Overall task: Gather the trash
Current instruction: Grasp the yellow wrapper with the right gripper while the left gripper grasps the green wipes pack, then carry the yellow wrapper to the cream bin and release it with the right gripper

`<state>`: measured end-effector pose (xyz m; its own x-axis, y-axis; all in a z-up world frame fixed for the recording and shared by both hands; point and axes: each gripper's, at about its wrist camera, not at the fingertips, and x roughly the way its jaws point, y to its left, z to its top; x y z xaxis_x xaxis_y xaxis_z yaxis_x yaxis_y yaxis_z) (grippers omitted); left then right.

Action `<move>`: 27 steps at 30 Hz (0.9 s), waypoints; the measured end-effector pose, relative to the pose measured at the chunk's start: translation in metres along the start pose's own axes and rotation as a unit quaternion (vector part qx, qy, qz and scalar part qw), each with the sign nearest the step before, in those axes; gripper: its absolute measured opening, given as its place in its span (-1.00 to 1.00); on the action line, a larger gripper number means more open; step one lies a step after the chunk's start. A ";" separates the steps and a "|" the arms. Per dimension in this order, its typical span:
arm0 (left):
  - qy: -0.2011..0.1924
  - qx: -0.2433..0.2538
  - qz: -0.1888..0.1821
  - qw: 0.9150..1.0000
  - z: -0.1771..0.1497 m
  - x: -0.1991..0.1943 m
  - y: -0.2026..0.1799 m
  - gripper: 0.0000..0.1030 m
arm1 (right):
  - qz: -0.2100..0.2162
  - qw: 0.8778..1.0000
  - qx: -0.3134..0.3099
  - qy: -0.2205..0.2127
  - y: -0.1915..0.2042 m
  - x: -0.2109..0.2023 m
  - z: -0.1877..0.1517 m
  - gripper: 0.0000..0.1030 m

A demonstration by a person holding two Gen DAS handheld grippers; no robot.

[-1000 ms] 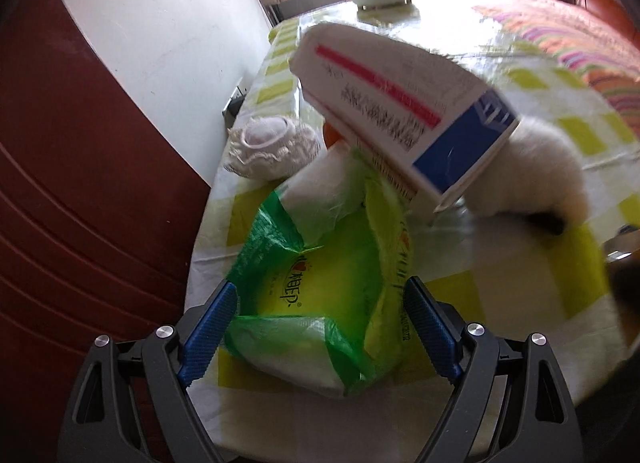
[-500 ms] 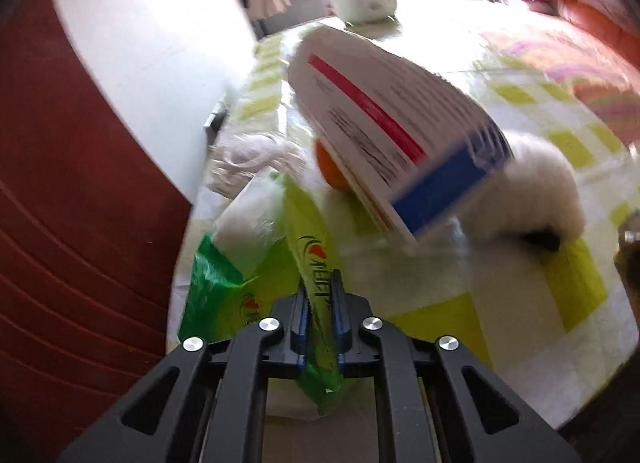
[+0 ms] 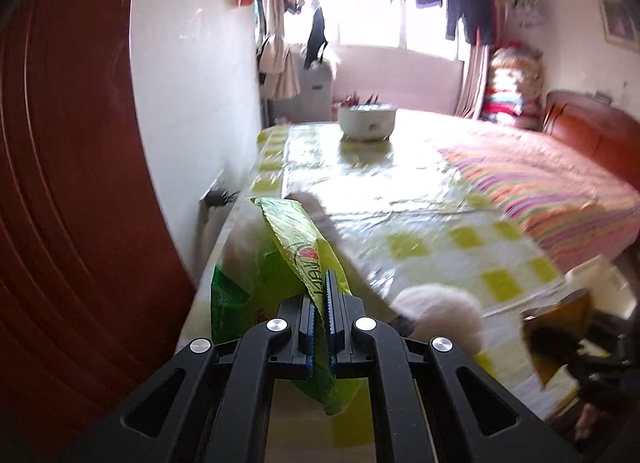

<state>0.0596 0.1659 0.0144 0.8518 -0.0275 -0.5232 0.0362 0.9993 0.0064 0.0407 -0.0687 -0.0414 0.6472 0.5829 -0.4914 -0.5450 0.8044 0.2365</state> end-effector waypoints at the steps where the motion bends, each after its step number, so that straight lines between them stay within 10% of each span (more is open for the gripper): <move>1: -0.006 -0.003 -0.007 1.000 0.003 -0.002 -0.004 -0.91 | -0.003 1.000 0.002 -0.003 -0.001 -0.002 0.000 -0.50; 27: -0.015 0.041 -0.180 0.983 0.031 0.003 -0.142 -0.91 | -0.129 0.984 0.095 -0.082 -0.093 -0.082 -0.015 -0.50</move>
<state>0.0735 0.0236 0.0384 0.7908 -0.3813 -0.4789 0.3794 0.9192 -0.1054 0.0304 -0.1937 -0.0354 0.8368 0.3542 -0.4176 -0.2513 0.9260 0.2818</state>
